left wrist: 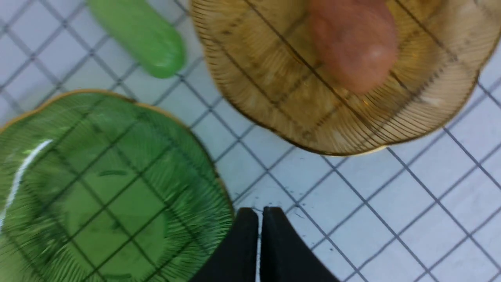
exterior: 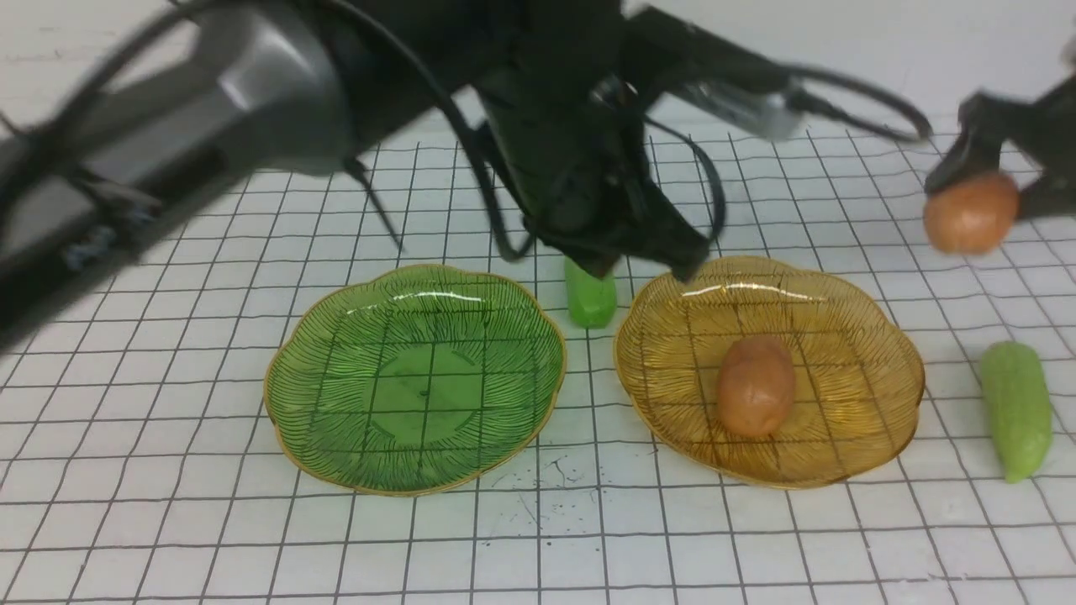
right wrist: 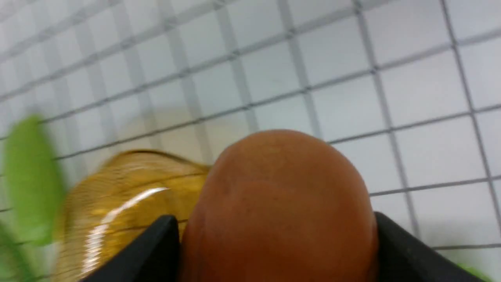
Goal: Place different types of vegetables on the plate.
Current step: 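Put the potato onto the plate, then put the green cucumber next to the left plate into that plate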
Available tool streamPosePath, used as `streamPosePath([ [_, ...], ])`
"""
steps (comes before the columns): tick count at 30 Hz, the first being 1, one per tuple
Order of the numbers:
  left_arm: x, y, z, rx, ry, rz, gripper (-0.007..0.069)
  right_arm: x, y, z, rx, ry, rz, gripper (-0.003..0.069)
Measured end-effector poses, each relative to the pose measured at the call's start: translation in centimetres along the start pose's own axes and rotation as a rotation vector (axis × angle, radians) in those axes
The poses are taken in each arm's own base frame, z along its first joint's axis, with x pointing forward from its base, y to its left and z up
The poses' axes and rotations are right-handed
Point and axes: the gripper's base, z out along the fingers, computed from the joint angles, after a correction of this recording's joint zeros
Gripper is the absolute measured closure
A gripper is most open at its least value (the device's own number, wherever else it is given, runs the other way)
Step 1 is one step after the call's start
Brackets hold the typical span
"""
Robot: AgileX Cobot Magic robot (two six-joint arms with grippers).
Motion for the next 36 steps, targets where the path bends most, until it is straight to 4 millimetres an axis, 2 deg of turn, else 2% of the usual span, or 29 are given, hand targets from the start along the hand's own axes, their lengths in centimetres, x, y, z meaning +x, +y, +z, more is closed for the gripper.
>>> streamPosePath([
  [1,0.1,0.8,-0.4,-0.008,-0.006,-0.027,0.0632,0.2,1.4,-1.1,-0.011,-0.011,-0.031,0.0129],
  [3,0.2,1.9,-0.5,-0.004,-0.003,-0.068,0.0632,0.9,2.9,-1.3,-0.009,-0.001,-0.069,0.0129],
  [6,0.3,3.2,-0.4,0.024,0.005,-0.127,0.0632,2.3,4.1,0.1,0.024,0.063,-0.123,0.0129],
  [8,0.4,3.7,-0.4,0.036,0.007,-0.149,0.0632,2.8,4.3,0.7,0.04,0.089,-0.138,0.0129],
  [11,0.5,4.8,-0.4,0.075,0.004,-0.194,0.0631,4.5,4.9,2.8,0.099,0.175,-0.2,0.0129],
  [16,0.0,5.0,0.2,0.083,-0.043,-0.181,0.0631,5.0,5.4,4.1,0.103,0.207,-0.219,0.012],
  [20,-0.6,5.0,2.3,0.086,-0.053,-0.178,0.062,5.4,5.8,4.7,0.102,0.223,-0.231,0.0063],
  [21,-0.9,5.0,3.8,0.085,-0.058,-0.18,0.0594,5.8,5.9,5.0,0.103,0.238,-0.234,0.0029],
  [23,-1.0,5.0,4.7,0.083,-0.059,-0.181,0.0564,6.0,5.8,5.2,0.108,0.248,-0.236,0.0018],
  [24,-1.2,5.0,6.0,0.081,-0.055,-0.185,0.051,6.3,5.7,5.5,0.118,0.261,-0.234,0.0009],
  [25,-1.2,5.0,6.3,0.081,-0.051,-0.189,0.0502,6.4,5.7,5.5,0.121,0.264,-0.234,0.0007],
  [26,-1.2,5.0,6.9,0.081,-0.047,-0.202,0.0452,6.6,5.7,5.7,0.127,0.27,-0.23,0.0005],
  [28,-1.1,5.0,8.1,0.074,-0.029,-0.24,0.0351,6.6,5.9,4.9,0.126,0.256,-0.225,0.0008],
  [29,-1.1,5.0,8.2,0.073,-0.027,-0.245,0.0351,6.6,6.0,4.8,0.125,0.253,-0.225,0.001],
  [30,-1.1,5.1,9.1,0.06,-0.024,-0.281,0.0278,6.5,6.5,3.2,0.119,0.218,-0.234,0.002],
  [32,-1.3,5.6,10.6,0.038,-0.045,-0.339,0.0181,6.6,7.5,0.3,0.106,0.153,-0.251,0.0041],
  [34,-1.4,6.2,11.9,0.028,-0.069,-0.381,0.0116,6.8,8.5,-3.3,0.091,0.075,-0.273,0.0067],
  [35,-1.4,6.2,12.1,0.027,-0.066,-0.382,0.0116,6.9,8.7,-4.0,0.088,0.059,-0.277,0.0069],
  [36,-1.5,6.7,13.2,0.019,-0.091,-0.399,0.0081,7.5,9.4,-6.7,0.076,0.0,-0.294,0.0085],
])
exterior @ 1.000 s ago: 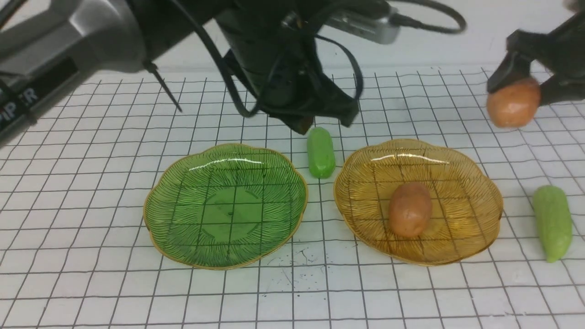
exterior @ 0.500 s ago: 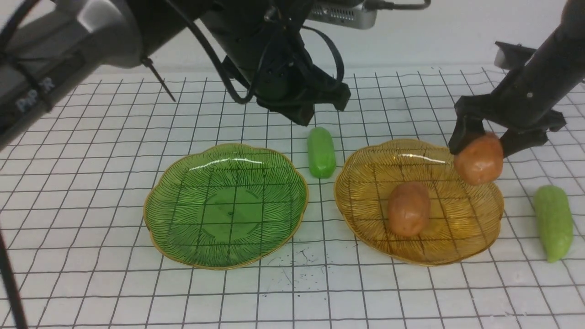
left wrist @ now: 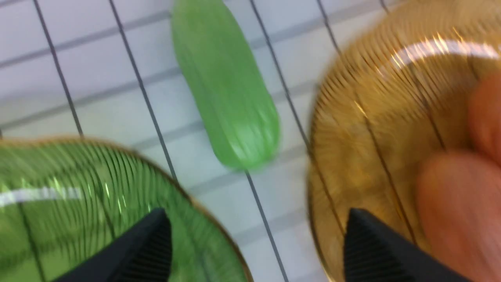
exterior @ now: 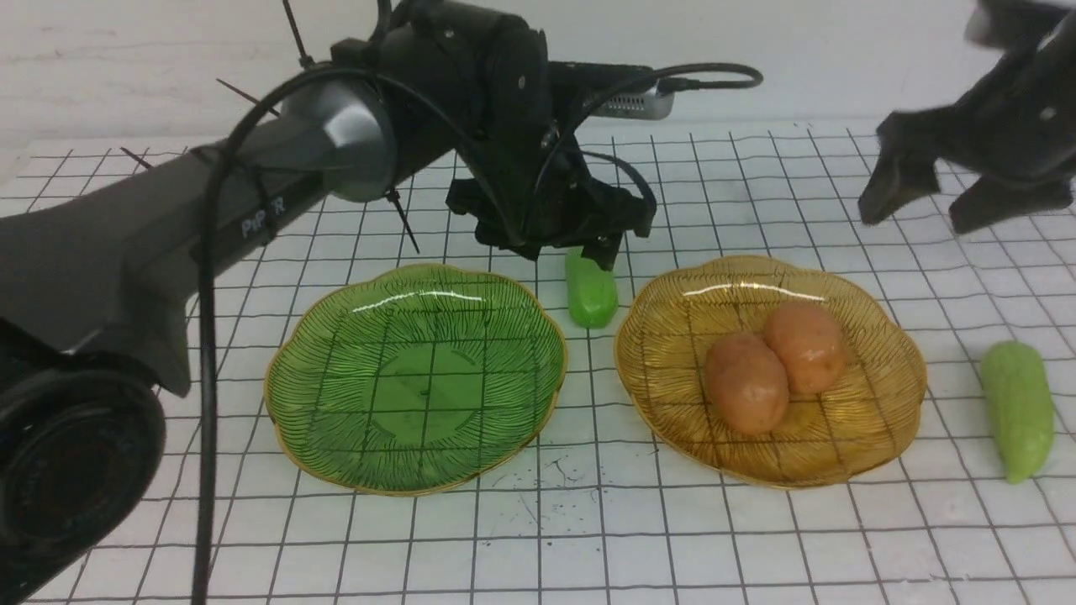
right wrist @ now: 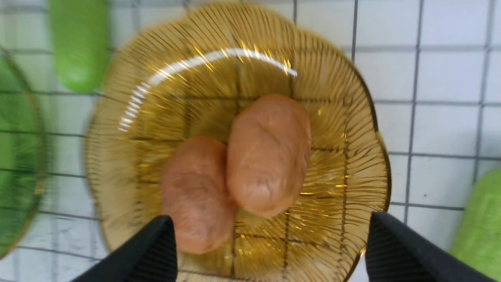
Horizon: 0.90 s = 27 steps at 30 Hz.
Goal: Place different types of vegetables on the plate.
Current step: 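Put the green cucumber next to the left plate into that plate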
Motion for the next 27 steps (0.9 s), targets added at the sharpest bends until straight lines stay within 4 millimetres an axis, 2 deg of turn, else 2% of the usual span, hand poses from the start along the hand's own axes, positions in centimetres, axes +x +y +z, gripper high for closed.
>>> streamPosePath([
  [1,-0.1,0.0,0.0,0.001,-0.007,-0.001,0.0078,0.1,0.1,-0.3,0.0,-0.006,-0.002,0.0088],
  [3,-0.5,0.4,1.6,0.01,-0.065,-0.015,0.0054,1.1,0.8,-3.7,-0.004,-0.07,-0.018,0.0099],
  [4,-0.5,0.5,1.8,0.006,-0.07,-0.012,0.0053,1.3,0.9,-4.2,-0.004,-0.08,-0.02,0.0102],
  [5,-0.8,0.4,2.7,0.019,-0.126,-0.005,0.0051,2.3,1.3,-6.3,-0.007,-0.117,-0.03,0.0106],
  [10,-1.4,0.3,4.3,0.042,-0.228,0.007,0.0051,4.8,1.9,-9.7,-0.002,-0.17,-0.047,0.0108],
  [13,-1.3,0.3,5.1,0.046,-0.243,0.007,0.0051,5.7,1.9,-10.2,0.008,-0.169,-0.052,0.0108],
  [19,-0.1,0.8,8.7,0.038,-0.216,0.005,0.0051,7.2,2.3,-11.5,-0.008,-0.193,-0.054,0.0108],
  [25,1.0,1.4,11.3,0.025,-0.181,0.002,0.0053,7.5,2.4,-11.9,-0.005,-0.202,-0.102,0.011],
  [27,1.3,1.5,11.7,0.023,-0.172,0.0,0.0088,7.5,2.4,-11.9,-0.003,-0.202,-0.114,0.011],
])
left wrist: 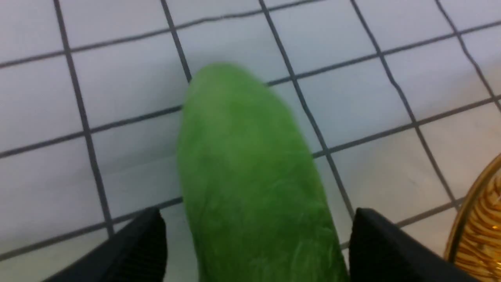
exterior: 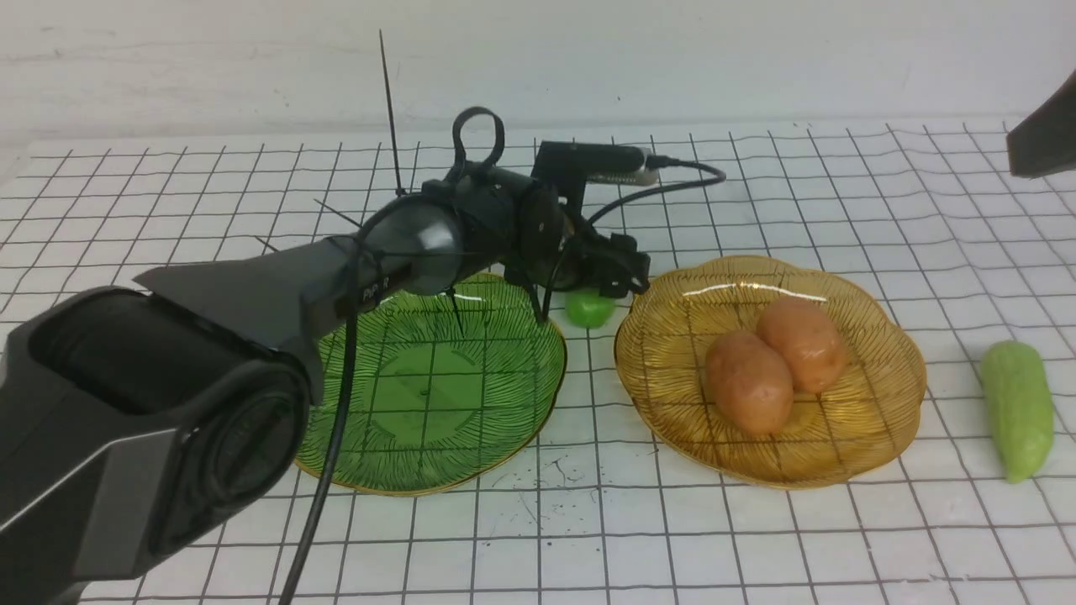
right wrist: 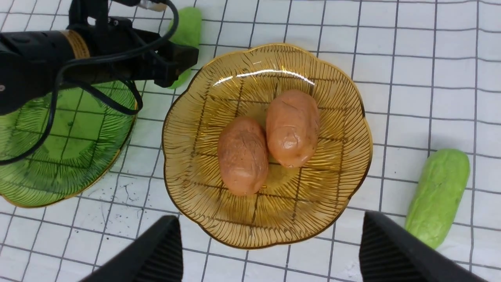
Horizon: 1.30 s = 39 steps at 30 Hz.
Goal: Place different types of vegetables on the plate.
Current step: 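Put the green cucumber next to the left plate into that plate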
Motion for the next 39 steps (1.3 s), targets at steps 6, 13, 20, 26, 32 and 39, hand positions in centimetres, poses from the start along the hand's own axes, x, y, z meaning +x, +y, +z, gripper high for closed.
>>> streamPosePath([
  [6,0.1,0.0,-0.1,-0.004,0.019,-0.015,0.024,0.2,-0.1,0.2,0.003,0.009,-0.03,0.011],
  [13,-2.7,-0.5,-5.4,-0.005,0.014,0.007,0.024,1.9,-0.9,2.3,0.036,0.104,-0.056,0.0116],
  [20,-6.5,-0.8,-18.6,-0.07,0.03,0.16,0.024,2.3,-0.9,2.8,0.032,0.128,-0.049,0.0183],
  [26,-4.9,3.2,-23.0,-0.241,0.266,0.103,0.024,1.7,-2.1,2.8,0.151,0.058,-0.085,0.0301],
  [32,1.2,10.1,-21.9,-0.238,0.438,-0.111,0.024,1.5,-6.3,2.6,0.339,0.045,0.023,0.046],
  [39,6.0,10.5,-18.0,-0.12,0.53,-0.212,0.024,2.3,-13.4,6.1,0.402,0.129,0.339,0.043],
])
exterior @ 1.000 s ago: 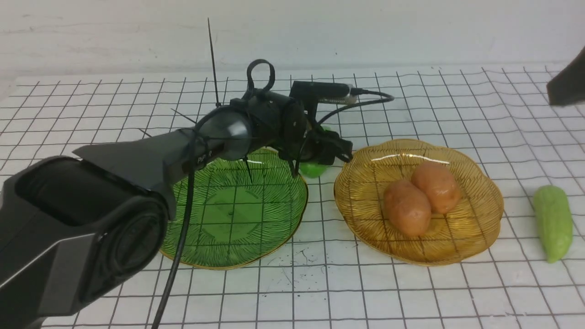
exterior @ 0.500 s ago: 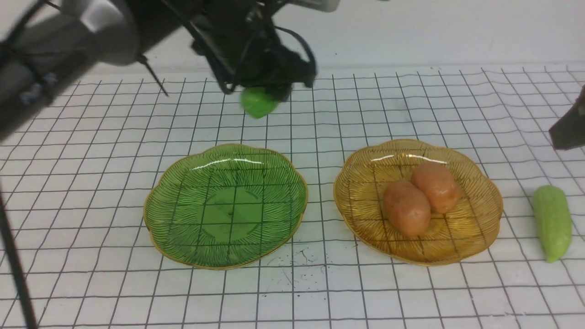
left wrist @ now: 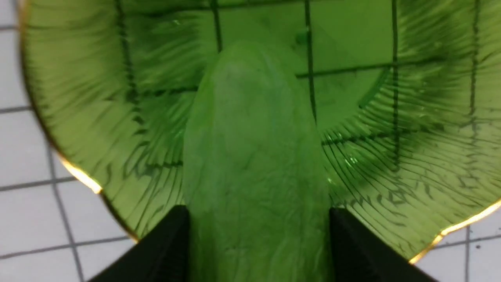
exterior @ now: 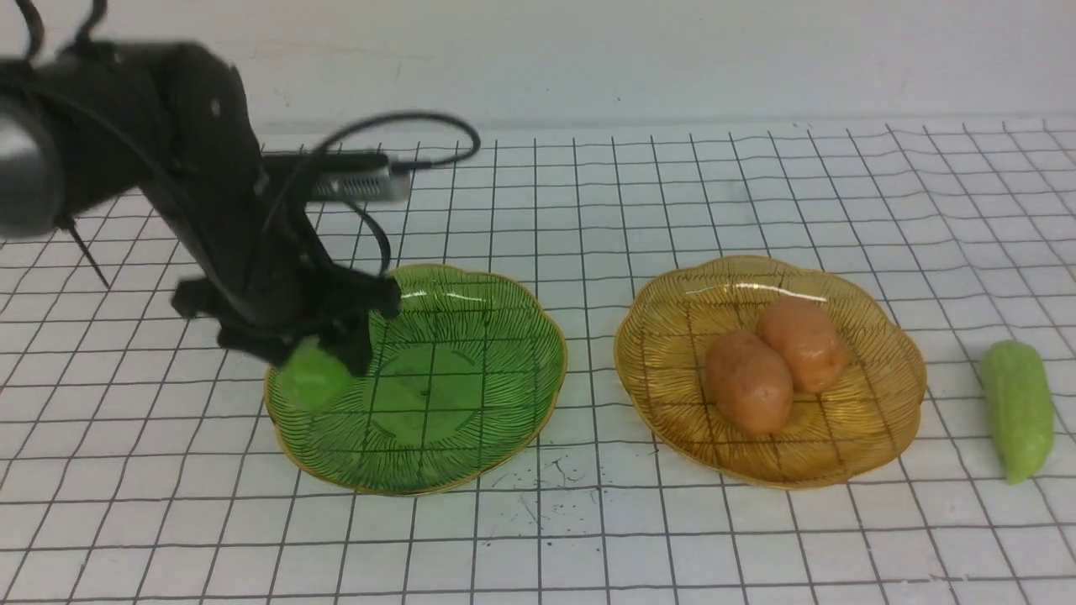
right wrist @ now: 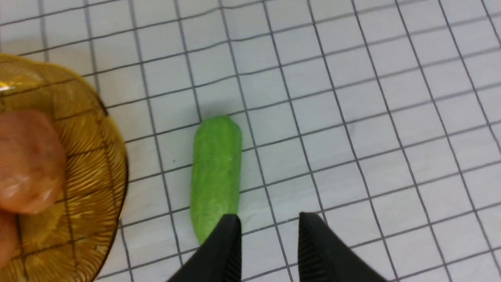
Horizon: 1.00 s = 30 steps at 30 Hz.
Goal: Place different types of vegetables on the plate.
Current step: 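Put the green cucumber next to the left plate into that plate, then carry the green vegetable from the table to the plate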
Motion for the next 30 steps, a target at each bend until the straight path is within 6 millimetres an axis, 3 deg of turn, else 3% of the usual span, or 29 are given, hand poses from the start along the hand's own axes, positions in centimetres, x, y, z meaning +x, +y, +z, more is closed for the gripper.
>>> streamPosePath([
  [3,-0.4,0.1,1.7,-0.002,0.009,0.016,0.024,-0.3,-1.2,3.6,-0.046,0.091,0.101,0.0347],
  [9,-0.8,0.3,2.8,-0.009,-0.005,0.016,0.0228,-0.4,-0.8,8.3,-0.13,0.184,0.143,0.0166],
  [12,-1.1,0.4,2.8,-0.018,-0.027,0.017,0.0085,-0.2,-0.1,11.5,-0.158,0.242,0.157,0.0073],
  [14,-1.4,0.3,2.5,-0.023,-0.033,0.024,-0.0011,-0.1,0.6,13.3,-0.164,0.258,0.152,0.005],
  [17,-2.0,0.2,1.5,-0.032,-0.041,0.037,-0.0053,0.0,1.4,15.2,-0.168,0.264,0.138,0.0047],
  [20,-2.4,0.1,0.2,-0.048,-0.037,0.055,-0.0048,0.4,2.3,16.9,-0.17,0.28,0.122,0.0049],
  [23,-2.5,0.0,-1.9,-0.064,-0.045,0.07,0.0048,1.0,3.2,18.6,-0.167,0.316,0.097,0.0062],
  [26,-1.7,0.1,-5.0,-0.091,-0.07,0.106,0.0253,1.7,4.0,20.0,-0.164,0.353,0.069,0.0104],
  [29,-0.2,0.2,-8.8,-0.115,-0.117,0.171,0.0524,2.1,4.9,20.7,-0.14,0.369,-0.012,0.0261],
  [30,0.3,0.1,-10.1,-0.119,-0.144,0.183,0.0569,2.1,5.1,20.6,-0.127,0.368,-0.045,0.0278],
])
